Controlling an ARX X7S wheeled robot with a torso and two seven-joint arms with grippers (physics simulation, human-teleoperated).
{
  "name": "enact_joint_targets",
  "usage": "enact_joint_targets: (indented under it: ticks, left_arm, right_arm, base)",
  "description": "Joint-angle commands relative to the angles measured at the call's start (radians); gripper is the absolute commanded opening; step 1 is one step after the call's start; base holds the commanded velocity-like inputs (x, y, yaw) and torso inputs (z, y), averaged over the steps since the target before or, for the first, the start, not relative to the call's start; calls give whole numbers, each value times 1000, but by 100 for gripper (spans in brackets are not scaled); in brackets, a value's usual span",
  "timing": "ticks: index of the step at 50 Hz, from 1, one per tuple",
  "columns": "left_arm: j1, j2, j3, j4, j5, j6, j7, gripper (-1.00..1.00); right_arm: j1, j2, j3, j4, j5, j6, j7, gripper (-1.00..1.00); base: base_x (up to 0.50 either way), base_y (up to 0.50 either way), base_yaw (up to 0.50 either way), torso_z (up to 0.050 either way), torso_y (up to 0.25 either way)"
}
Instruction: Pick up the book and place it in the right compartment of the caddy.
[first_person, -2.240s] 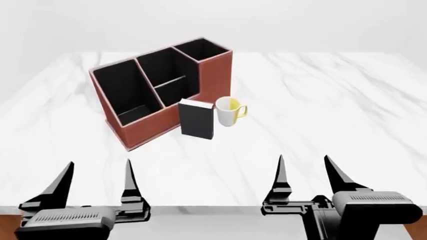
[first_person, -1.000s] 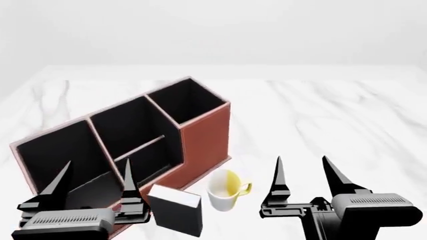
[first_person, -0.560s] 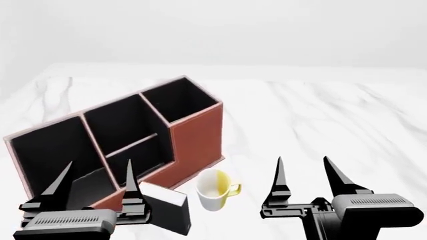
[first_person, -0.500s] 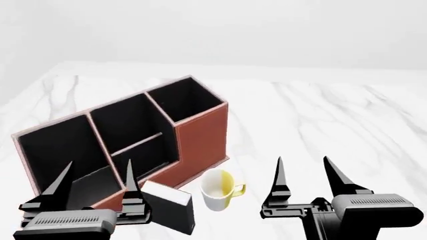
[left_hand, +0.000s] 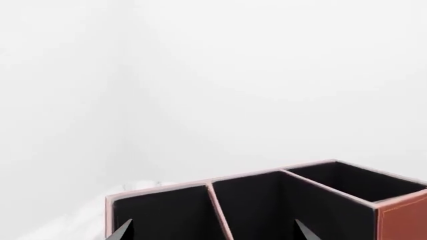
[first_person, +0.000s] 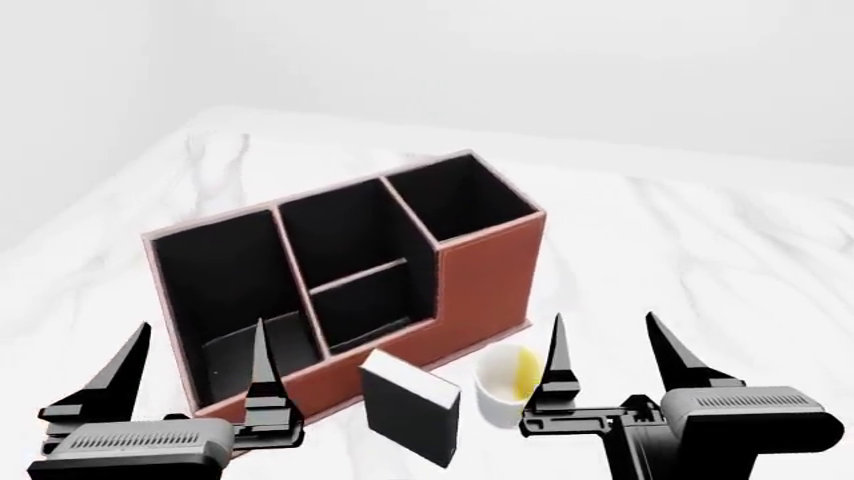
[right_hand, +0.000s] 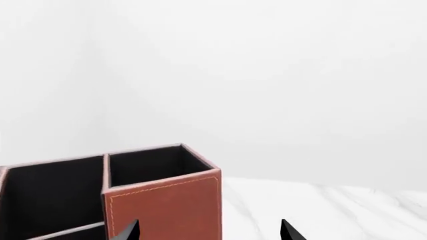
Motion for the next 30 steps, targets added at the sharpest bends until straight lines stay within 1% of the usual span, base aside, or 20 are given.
enact_joint_targets:
  ticks: [1, 30]
  left_arm:
    - [0, -10, 7, 0, -5, 3, -10, 100]
    - [1, -32, 24, -2, -14, 12, -33, 100]
  right_arm:
    - [2, 8, -8, -2, 3, 2, 9, 100]
    - [-1, 23, -17, 5, 14, -11, 26, 100]
  base:
    - [0, 0, 500, 0, 0]
    - [0, 0, 500, 0, 0]
